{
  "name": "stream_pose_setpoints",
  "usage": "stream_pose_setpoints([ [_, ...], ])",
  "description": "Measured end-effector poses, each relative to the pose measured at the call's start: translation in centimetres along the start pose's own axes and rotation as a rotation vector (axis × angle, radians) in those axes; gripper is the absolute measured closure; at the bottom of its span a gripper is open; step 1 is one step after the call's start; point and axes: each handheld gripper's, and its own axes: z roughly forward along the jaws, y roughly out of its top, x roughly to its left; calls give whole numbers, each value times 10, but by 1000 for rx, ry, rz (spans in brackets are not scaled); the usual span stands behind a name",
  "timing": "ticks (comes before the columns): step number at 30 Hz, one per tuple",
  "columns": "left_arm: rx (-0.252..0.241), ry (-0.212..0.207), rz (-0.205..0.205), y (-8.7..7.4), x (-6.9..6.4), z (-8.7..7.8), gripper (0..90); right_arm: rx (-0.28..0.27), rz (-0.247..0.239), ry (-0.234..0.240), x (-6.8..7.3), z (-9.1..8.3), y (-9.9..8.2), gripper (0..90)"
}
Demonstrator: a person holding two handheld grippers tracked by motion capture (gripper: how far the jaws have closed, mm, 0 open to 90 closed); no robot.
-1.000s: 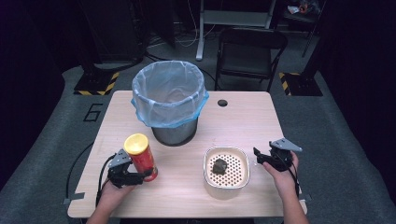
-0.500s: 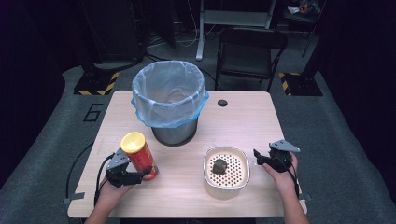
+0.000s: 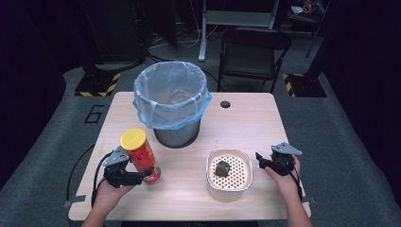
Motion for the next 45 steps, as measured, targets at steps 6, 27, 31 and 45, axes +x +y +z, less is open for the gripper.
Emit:
stream_pose_setpoints([
  [6, 31, 12, 3, 19, -4, -7, 234, 14, 6, 10, -1, 4, -3, 262],
  [27, -8, -16, 6, 126, -12, -58, 234, 45, 20, 22, -5, 6, -8, 265],
  [31, 12, 13, 39, 151, -14, -63, 234, 41, 18, 18, -4, 6, -8, 265],
  [45, 25, 7, 89, 219, -26, -68, 234, 45, 15, 25, -3, 6, -8, 265],
])
